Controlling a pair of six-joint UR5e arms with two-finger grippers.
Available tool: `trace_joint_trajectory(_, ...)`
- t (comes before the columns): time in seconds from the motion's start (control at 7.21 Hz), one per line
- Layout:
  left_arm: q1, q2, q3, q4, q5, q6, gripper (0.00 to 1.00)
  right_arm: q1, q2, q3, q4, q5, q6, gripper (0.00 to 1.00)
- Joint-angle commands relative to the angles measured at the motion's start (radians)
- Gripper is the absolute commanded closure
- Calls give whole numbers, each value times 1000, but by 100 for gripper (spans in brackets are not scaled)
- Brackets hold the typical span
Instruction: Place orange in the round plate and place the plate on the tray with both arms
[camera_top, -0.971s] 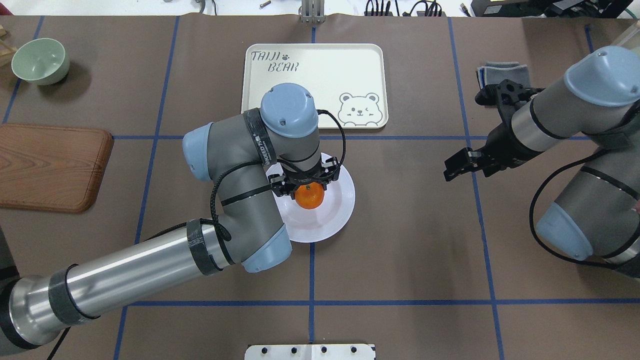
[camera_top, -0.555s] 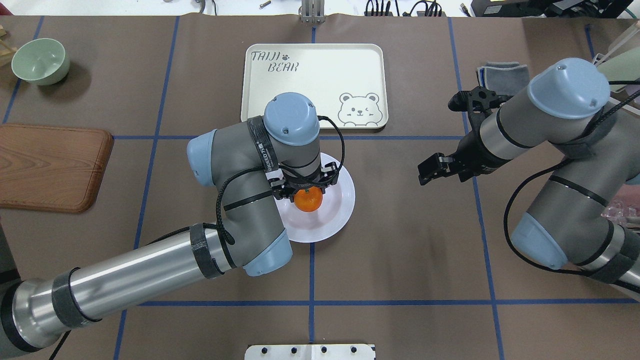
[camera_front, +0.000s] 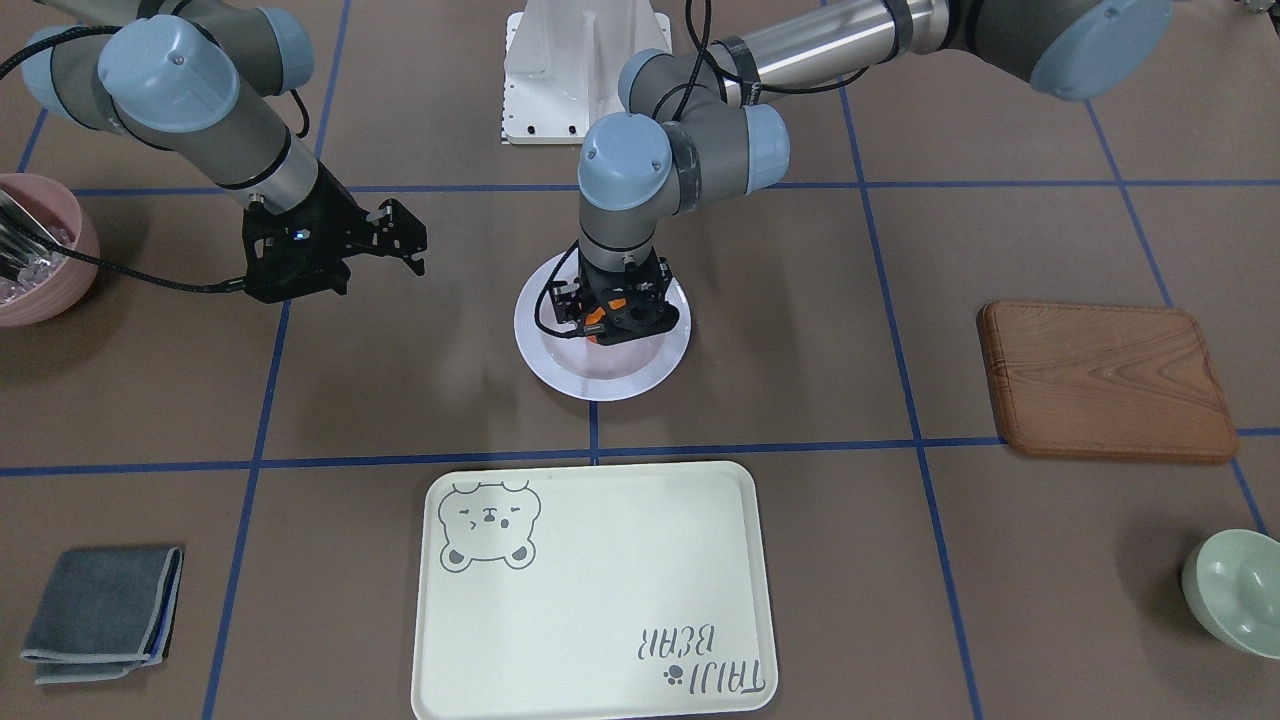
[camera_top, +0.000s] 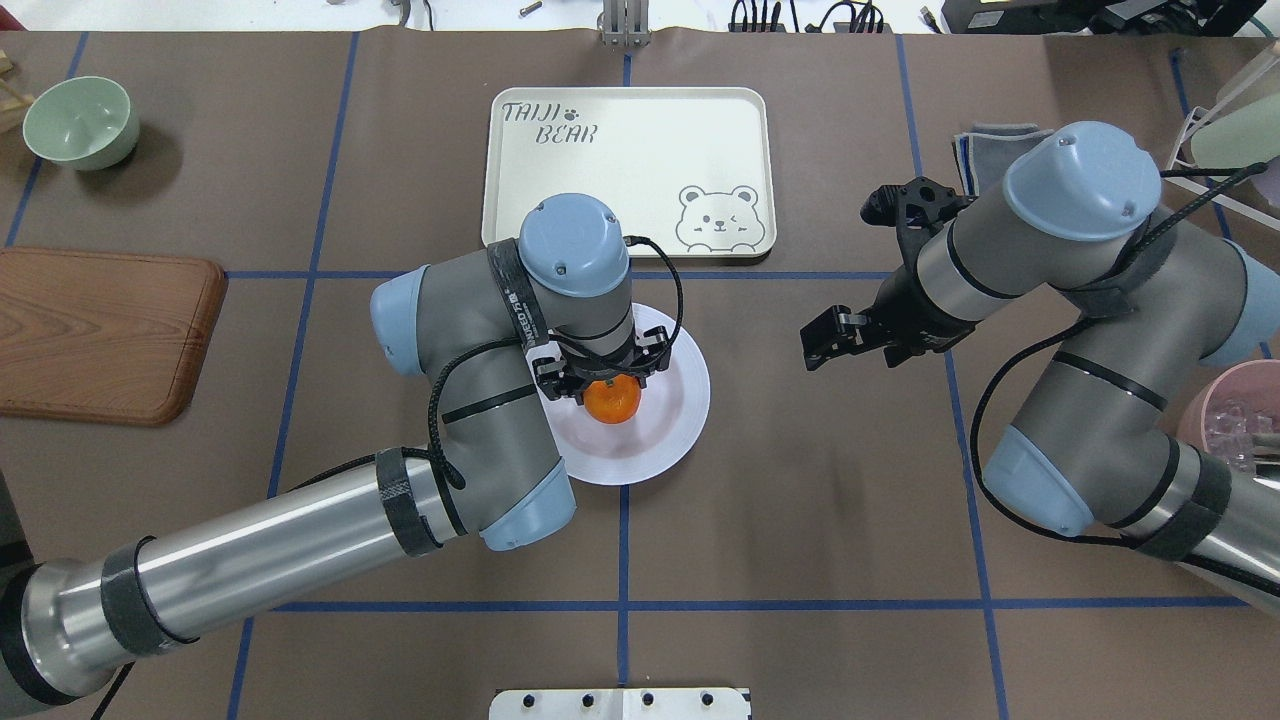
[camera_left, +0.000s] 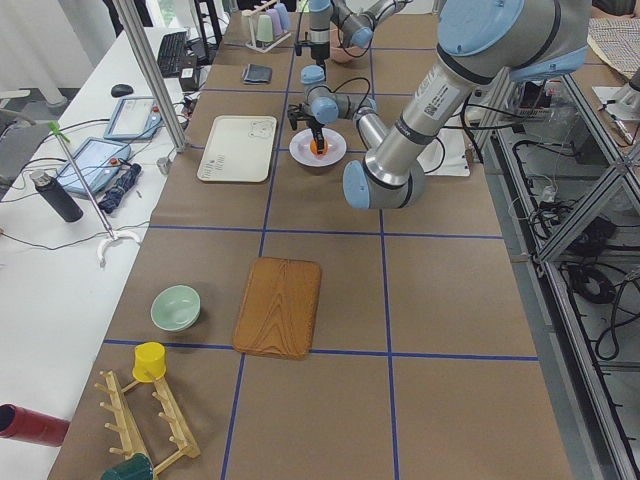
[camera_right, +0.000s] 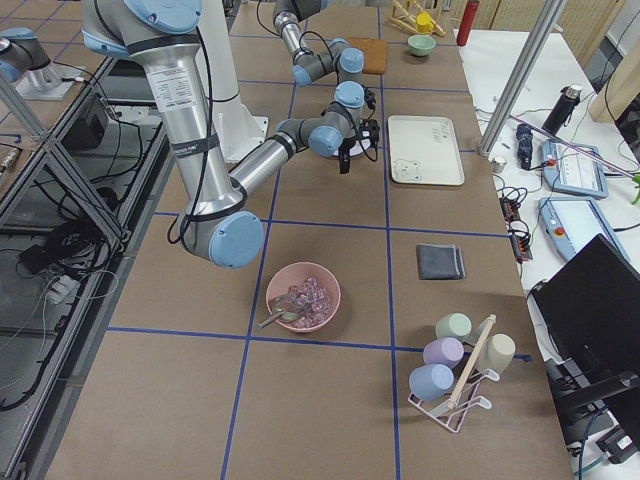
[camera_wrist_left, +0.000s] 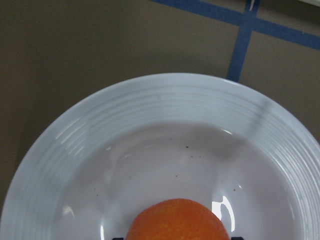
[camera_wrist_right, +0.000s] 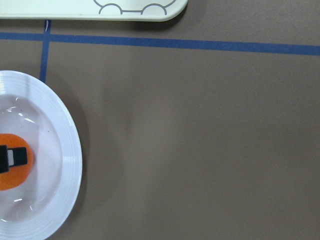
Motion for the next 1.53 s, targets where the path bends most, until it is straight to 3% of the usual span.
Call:
trace_joint_trajectory(0.0,-2,8,-7,-9,0,4,2,-9,32,-27,0,-1,24,0)
trace_joint_trajectory(0.28,-51,60,-139,2,-9,4,2,-22,78,-54,8,-1,77,0)
trace_joint_trajectory(0.42,-74,170,-274,0,-12,7,2,-33,95,-113,119,-1,178,0)
trace_joint_trajectory(0.55,-120,233,-345,0,-56,41,2,-39,94,-202,332,-1,334,0)
trace_joint_trajectory(0.83,-219,283,-358,0,-165,92,2,-51,95,-360,738,-39,613,0)
trace_joint_trajectory(0.97,-232,288,-364,0,-167,93,2,-76,95,-376,830,-101,712,0)
trace_joint_trajectory(1.25,-252,303,-366,2,-187,103,2,-151,95,-384,906,-259,850,0)
trace_joint_trajectory(1.39,-252,304,-364,2,-186,103,2,-166,94,-401,967,-292,908,0)
